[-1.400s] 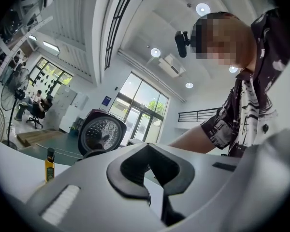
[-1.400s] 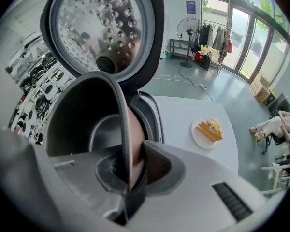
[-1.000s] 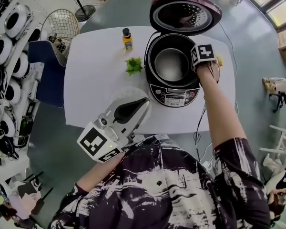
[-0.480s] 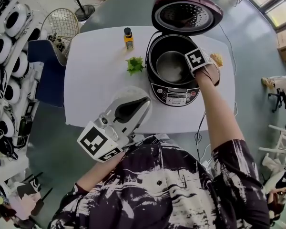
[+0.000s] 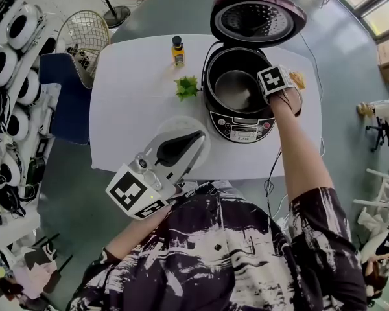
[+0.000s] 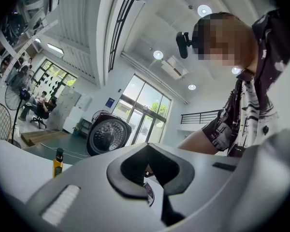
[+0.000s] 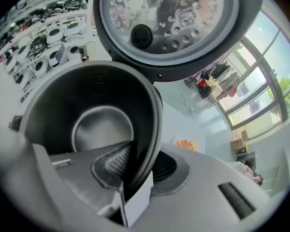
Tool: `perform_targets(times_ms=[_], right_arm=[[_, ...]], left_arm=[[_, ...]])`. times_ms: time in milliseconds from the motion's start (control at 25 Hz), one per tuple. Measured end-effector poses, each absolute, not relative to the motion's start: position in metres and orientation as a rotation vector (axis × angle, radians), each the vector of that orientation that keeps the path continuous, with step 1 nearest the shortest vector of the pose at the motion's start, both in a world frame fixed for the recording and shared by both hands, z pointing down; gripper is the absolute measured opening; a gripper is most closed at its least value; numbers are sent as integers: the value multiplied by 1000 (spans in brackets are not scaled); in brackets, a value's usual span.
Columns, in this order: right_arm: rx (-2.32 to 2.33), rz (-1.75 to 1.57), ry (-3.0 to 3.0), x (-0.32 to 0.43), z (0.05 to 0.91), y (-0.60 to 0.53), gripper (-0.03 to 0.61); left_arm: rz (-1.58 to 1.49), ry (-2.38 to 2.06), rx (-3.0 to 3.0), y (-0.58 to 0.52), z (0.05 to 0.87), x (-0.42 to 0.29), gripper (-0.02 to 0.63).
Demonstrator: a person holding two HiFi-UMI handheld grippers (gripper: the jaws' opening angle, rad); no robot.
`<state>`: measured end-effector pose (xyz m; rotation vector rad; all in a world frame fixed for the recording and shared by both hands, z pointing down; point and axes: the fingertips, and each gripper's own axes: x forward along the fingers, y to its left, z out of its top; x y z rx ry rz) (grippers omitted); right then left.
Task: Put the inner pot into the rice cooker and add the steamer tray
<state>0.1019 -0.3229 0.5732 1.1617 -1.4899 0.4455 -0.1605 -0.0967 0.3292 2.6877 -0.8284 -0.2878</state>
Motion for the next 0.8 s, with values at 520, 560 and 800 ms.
perform_targets(times_ms=[520,560,800], right_arm=[[1346,985,-1807,108,561,-314,66],[1364,1036,-1842,110,557,-312,42],[1417,1123,-2100,120,495,-293,28]], left_arm=[[-287,-806,2701,-95,326,-168,5],[-286,-800,2702,-95,326,-168,5],[-289,-756,2717,-96,322,-167,5]])
